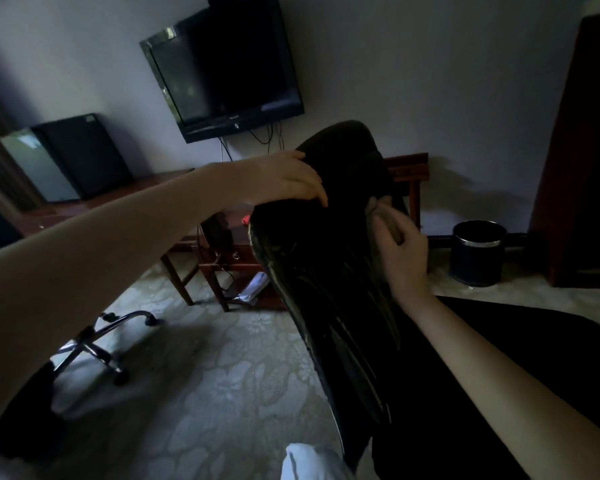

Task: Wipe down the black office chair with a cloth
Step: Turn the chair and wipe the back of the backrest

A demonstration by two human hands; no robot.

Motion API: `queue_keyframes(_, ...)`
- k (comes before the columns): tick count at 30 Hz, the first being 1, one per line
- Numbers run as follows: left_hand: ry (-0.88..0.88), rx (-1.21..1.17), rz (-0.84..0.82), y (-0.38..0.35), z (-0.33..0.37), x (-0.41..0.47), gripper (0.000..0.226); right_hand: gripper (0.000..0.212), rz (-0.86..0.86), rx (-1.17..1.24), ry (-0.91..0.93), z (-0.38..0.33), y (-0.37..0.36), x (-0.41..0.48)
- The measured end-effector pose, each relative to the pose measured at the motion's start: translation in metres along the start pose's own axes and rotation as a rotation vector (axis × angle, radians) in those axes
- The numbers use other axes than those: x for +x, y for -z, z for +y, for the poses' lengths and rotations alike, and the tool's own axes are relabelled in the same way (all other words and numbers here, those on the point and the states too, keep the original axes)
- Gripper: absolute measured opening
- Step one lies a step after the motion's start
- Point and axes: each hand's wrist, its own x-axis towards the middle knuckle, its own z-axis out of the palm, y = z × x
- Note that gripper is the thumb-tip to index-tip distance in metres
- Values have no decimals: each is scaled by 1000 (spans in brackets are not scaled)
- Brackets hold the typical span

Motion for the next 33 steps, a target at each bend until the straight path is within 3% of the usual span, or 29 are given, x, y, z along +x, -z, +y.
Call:
queue_keyframes(4,-13,0,-40,5,4,7,56,16,-30,-66,-128,25,14,37)
queue_keyframes(7,31,-49,-16,1,-1,7,37,24,-129,-46,-208,47,-1,44)
queue_keyframes(9,58,-69,-11,1,-3,7,39,30,-147,-32,-222,57,-15,43)
queue_keyframes(12,48,-62,-6,0,-3,8,46,27,-129,-34,-125,58,-23,33)
queue_keyframes(15,52,-69,4,0,-9,10,38,26,-192,-131,77,55,-19,15)
queue_keyframes(21,59,-69,29,-2,-10,13,42,38,-219,-208,201,47,-14,-58)
queue_keyframes(27,70,-85,42,-3,-9,7,43,32,-243,-322,591,62,-9,-56)
queue_keyframes(30,66,-75,35,-2,-9,7,42,34,-230,-336,535,69,-13,-42)
queue_keyframes(33,64,-64,24,-3,-10,6,40,36,-165,-358,365,70,-20,-22)
